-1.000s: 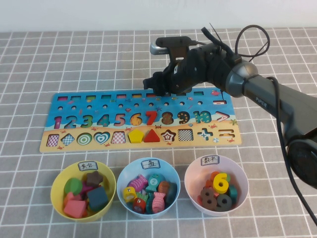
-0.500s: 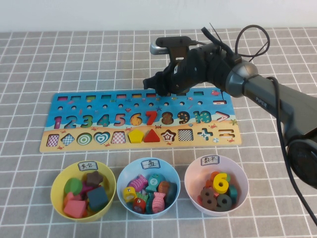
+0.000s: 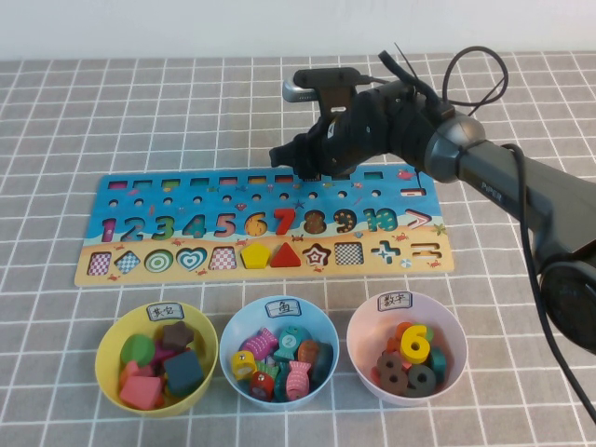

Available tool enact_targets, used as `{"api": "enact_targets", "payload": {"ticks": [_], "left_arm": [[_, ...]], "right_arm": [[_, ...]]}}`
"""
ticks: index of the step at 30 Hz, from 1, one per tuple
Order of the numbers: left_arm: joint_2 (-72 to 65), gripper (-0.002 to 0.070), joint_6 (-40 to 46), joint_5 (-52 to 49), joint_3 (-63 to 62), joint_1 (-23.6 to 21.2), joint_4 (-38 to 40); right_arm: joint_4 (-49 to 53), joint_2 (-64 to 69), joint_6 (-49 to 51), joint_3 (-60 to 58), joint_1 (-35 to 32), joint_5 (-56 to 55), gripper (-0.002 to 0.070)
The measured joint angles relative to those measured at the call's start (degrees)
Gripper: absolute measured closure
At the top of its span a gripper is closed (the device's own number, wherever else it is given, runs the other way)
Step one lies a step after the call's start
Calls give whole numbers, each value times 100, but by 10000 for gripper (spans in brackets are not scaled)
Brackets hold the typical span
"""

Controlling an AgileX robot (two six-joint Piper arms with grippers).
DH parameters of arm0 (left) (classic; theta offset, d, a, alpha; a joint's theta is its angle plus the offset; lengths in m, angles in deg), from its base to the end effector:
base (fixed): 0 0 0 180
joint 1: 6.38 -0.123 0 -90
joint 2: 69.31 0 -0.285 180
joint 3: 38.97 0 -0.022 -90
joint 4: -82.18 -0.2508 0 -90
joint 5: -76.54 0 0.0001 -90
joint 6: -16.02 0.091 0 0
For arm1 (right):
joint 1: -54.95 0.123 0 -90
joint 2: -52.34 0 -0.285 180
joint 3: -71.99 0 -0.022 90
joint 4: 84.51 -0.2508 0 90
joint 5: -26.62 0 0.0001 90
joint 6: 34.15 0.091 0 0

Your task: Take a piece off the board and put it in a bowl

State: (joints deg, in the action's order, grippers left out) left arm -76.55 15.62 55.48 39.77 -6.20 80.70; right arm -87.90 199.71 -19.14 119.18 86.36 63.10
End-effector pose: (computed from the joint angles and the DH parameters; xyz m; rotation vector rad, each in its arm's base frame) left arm 0.0529 0.0007 0.1717 0.0125 1.8681 0.0183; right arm 0.4704 0.2910 0.1878 -0.3062 2.4114 0.4410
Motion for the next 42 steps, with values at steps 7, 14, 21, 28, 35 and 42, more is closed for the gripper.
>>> {"api": "enact_targets", "payload": {"ticks": [7,14,21,28,35,42], "left_arm": [[0,680,0,0,0,0,0],[0,680,0,0,0,0,0],[0,680,0,0,0,0,0],[0,680,0,0,0,0,0],[0,680,0,0,0,0,0],[0,680,0,0,0,0,0]], "right_arm": [[13,0,0,0,0,0,454],[13,0,0,0,0,12,457],[52,-71,0,0,0,96,463],[175,-245,0,0,0,96,467],[198,-283,0,0,0,350,471],[197,-676,0,-10,0,774,472]]}}
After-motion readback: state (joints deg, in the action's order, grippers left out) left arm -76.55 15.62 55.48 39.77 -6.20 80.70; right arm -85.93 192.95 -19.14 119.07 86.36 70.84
